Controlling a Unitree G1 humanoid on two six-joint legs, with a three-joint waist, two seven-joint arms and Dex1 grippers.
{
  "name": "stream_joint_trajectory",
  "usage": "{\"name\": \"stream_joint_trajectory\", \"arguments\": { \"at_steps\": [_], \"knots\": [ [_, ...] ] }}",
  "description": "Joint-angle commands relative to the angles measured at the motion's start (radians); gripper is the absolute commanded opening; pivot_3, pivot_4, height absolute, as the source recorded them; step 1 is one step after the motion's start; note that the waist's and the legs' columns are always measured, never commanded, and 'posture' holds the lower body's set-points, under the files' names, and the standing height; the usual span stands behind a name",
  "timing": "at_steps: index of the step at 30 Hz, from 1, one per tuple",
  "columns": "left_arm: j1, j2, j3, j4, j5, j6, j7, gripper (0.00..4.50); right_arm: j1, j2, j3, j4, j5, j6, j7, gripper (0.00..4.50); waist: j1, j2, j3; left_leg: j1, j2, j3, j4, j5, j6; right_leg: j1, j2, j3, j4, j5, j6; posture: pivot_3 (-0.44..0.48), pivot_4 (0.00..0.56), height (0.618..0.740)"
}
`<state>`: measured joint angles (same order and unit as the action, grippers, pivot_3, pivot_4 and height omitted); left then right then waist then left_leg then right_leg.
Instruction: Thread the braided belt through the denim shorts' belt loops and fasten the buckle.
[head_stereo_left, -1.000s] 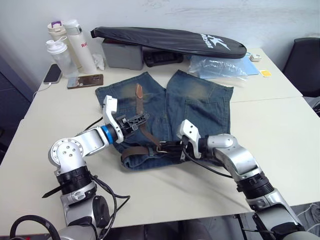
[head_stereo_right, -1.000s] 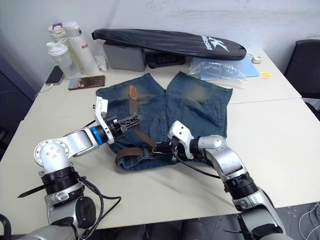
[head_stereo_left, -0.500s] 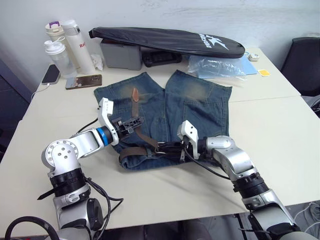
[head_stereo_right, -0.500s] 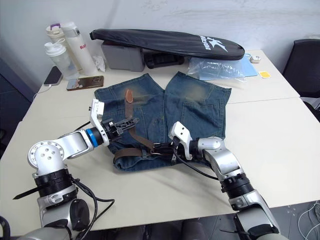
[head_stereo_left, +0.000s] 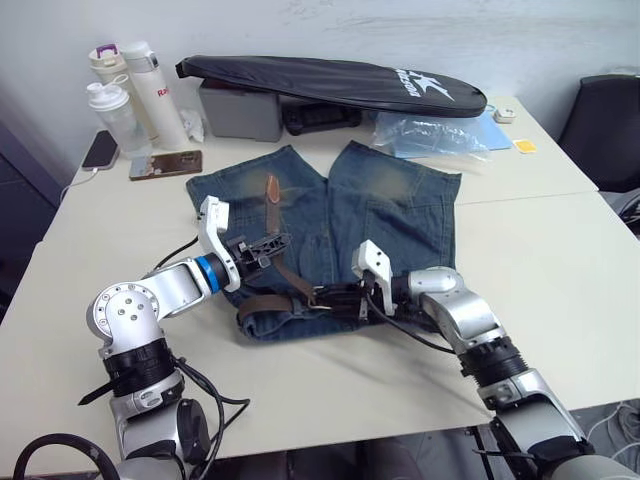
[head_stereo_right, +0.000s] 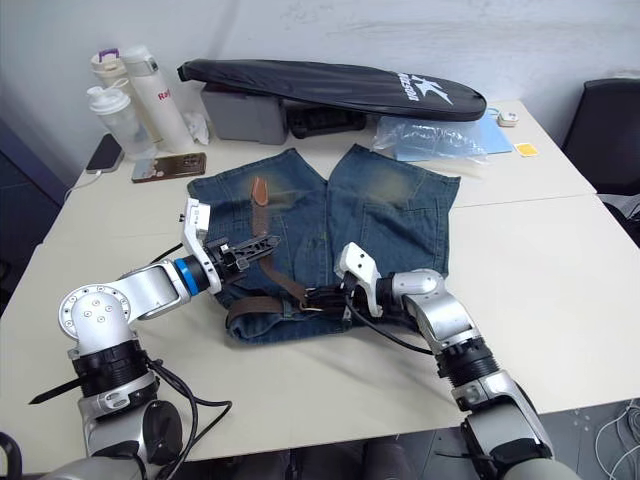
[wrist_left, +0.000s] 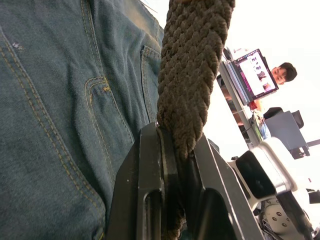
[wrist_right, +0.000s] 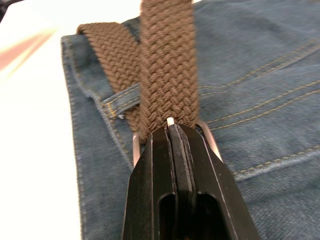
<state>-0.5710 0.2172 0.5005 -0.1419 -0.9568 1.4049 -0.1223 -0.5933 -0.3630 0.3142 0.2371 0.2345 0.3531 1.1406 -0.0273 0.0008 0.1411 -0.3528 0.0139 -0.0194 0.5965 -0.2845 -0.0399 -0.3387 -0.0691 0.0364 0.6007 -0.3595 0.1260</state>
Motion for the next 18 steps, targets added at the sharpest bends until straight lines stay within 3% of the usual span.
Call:
{"name": "stream_joint_trajectory", "arguments": {
  "at_steps": [1, 7, 18],
  "knots": [
    [-0.002, 0.007, 0.01, -0.027, -0.027, -0.021, 0.0, 0.0, 0.018, 0.006, 0.055, 0.036, -0.022, 0.029, 0.04, 0.03, -0.001, 0.0, 0.0, 0.0, 0.0, 0.0, 0.0, 0.0, 0.0, 0.0, 0.0, 0.0, 0.0, 0.0, 0.0, 0.0, 0.15, 0.74],
    [-0.005, 0.01, 0.004, -0.023, -0.025, -0.026, -0.002, 0.0, -0.017, 0.025, 0.066, 0.118, -0.081, 0.033, -0.007, 0.03, -0.003, 0.0, -0.001, 0.001, 0.001, 0.0, 0.0, 0.0, -0.001, 0.0, 0.0, 0.0, -0.001, 0.0, 0.0, 0.0, 0.15, 0.74],
    [-0.012, 0.017, -0.017, -0.019, -0.022, -0.028, -0.012, 0.0, -0.025, -0.051, -0.058, -0.13, 0.109, 0.113, 0.132, 0.03, 0.001, 0.0, 0.001, -0.002, -0.001, 0.0, 0.0, 0.0, -0.002, -0.001, -0.002, 0.0, 0.0, 0.0, 0.0, 0.0, 0.15, 0.74]
  ]
}}
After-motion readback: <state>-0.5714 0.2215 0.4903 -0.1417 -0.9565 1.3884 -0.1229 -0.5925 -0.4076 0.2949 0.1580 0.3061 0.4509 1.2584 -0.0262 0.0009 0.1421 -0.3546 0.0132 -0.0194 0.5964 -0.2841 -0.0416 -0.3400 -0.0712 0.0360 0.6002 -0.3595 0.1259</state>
